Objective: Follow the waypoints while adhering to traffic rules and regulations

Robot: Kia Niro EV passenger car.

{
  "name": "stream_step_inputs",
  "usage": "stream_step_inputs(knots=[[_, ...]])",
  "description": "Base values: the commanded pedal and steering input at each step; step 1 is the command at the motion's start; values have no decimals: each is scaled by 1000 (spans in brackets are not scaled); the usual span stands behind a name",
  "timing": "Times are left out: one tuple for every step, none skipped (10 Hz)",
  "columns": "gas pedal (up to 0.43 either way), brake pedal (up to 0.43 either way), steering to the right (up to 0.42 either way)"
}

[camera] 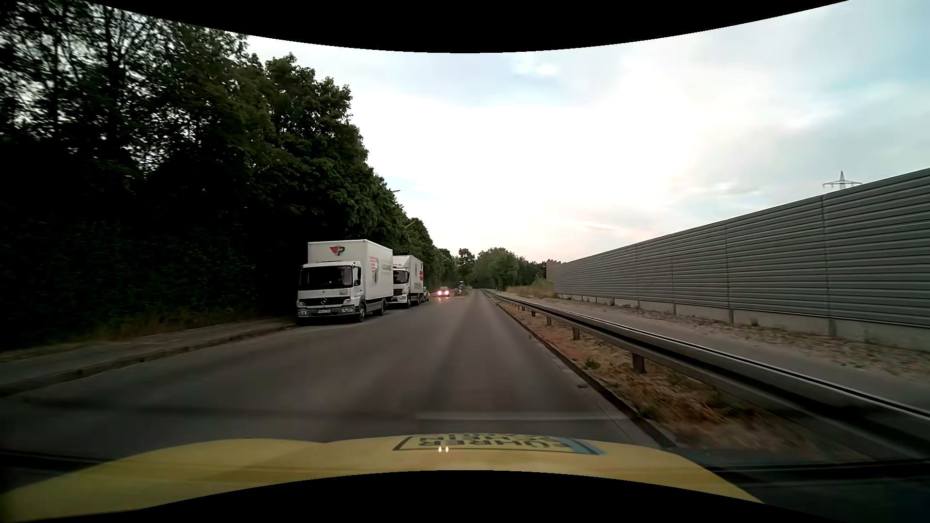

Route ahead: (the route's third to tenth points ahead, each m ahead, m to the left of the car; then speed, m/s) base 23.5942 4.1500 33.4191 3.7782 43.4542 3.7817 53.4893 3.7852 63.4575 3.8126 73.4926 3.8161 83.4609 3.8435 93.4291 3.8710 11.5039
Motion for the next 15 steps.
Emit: stream_step_inputs(knots=[[79, 0, 0], [79, 0, -1], [79, 0, -1], [79, 0, -1], [67, 0, -1], [67, 0, -1], [67, 0, -1], [67, 0, 0], [67, 0, -1], [67, 0, 0], [67, 0, -1], [67, 0, -1], [67, 0, 0], [79, 0, -1], [79, 0, 1]])
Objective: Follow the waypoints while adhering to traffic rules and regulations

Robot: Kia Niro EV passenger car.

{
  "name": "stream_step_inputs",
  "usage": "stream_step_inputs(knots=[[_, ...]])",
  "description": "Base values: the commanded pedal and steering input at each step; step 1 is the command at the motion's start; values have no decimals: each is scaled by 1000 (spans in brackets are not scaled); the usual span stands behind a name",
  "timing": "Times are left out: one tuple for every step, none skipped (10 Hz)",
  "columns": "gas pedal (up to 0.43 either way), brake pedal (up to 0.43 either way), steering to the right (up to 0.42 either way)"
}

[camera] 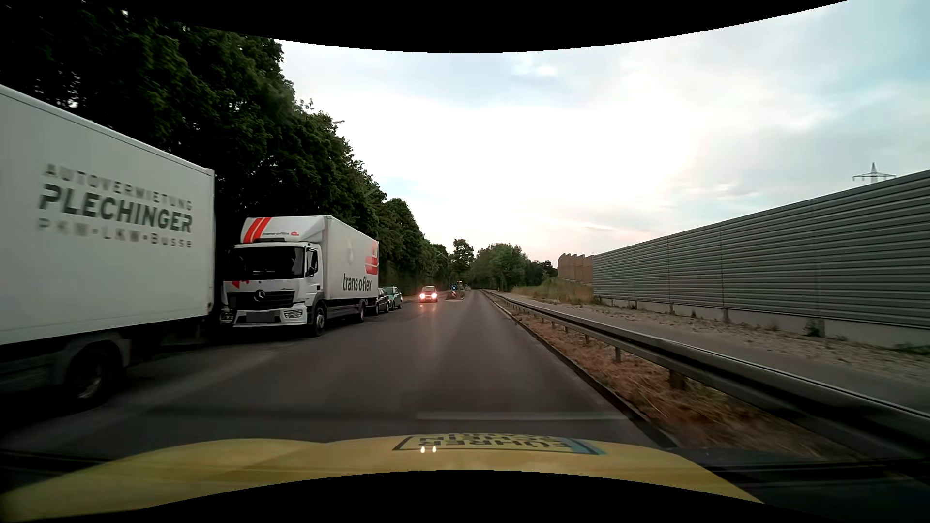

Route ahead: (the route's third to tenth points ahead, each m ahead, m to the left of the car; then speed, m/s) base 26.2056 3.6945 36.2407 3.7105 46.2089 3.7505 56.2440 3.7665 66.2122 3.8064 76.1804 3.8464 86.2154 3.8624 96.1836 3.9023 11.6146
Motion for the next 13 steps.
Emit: stream_step_inputs(knots=[[79, 0, 8], [79, 0, 8], [79, 0, 8], [67, 0, 6], [67, 0, 5], [67, 0, 5], [67, 0, 2], [47, 0, -3], [47, 0, -3], [47, 0, -3], [47, 0, -3], [47, 0, -3], [39, 0, -3]])
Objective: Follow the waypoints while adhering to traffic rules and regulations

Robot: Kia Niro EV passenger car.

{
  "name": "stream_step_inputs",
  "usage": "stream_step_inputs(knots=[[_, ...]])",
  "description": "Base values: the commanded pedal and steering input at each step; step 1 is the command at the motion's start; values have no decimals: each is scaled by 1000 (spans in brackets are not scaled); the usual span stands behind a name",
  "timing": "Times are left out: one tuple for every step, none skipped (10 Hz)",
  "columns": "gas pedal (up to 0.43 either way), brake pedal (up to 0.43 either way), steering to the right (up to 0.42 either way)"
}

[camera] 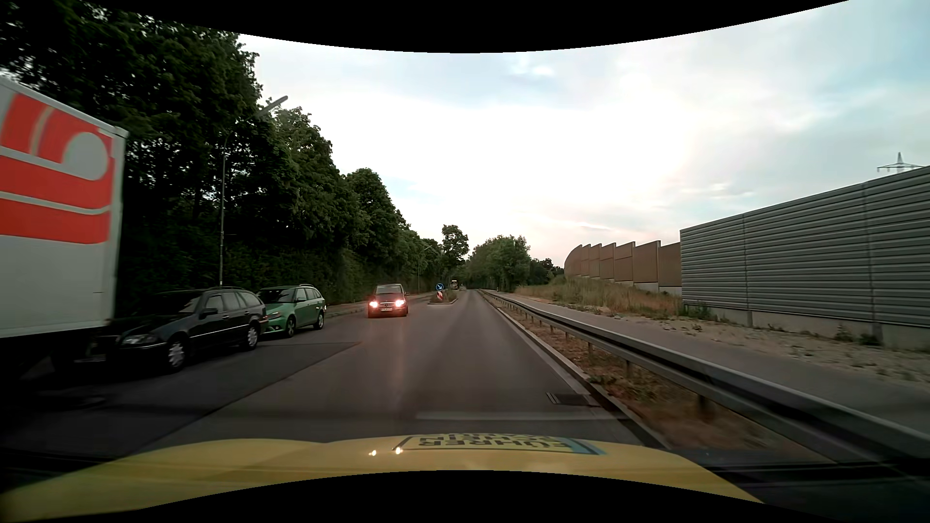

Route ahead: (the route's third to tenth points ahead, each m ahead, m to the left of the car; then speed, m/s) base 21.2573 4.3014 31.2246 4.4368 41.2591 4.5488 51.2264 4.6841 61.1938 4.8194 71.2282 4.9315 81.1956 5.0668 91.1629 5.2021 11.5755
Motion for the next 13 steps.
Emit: stream_step_inputs(knots=[[39, 0, -3], [39, 0, -2], [39, 0, -3], [39, 0, -4], [39, 0, -4], [39, 0, -4], [39, 0, -4], [39, 0, -4], [39, 0, -4], [39, 0, -4], [39, 0, -4], [39, 0, -4], [39, 0, -4]])
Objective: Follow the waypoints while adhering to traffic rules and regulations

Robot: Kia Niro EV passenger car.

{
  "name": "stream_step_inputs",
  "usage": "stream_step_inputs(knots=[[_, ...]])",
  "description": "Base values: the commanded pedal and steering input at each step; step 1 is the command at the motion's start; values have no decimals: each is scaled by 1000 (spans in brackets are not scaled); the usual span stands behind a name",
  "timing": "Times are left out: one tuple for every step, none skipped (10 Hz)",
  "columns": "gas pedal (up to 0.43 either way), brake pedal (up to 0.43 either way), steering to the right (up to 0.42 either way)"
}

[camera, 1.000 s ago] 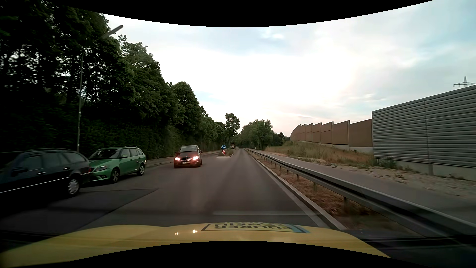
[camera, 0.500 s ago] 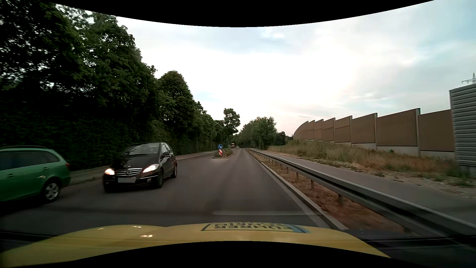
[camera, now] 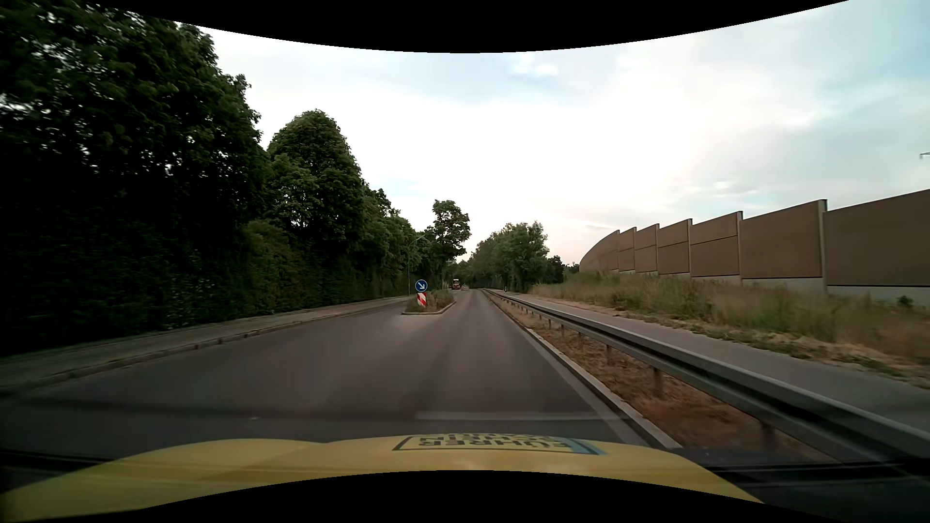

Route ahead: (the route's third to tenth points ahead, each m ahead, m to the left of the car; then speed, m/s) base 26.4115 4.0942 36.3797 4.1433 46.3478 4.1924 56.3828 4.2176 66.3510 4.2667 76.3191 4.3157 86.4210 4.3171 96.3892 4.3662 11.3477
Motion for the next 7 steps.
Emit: stream_step_inputs(knots=[[39, 0, -2], [39, 0, 0], [47, 0, 0], [47, 0, 0], [47, 0, 0], [47, 0, 0], [59, 0, 0]])
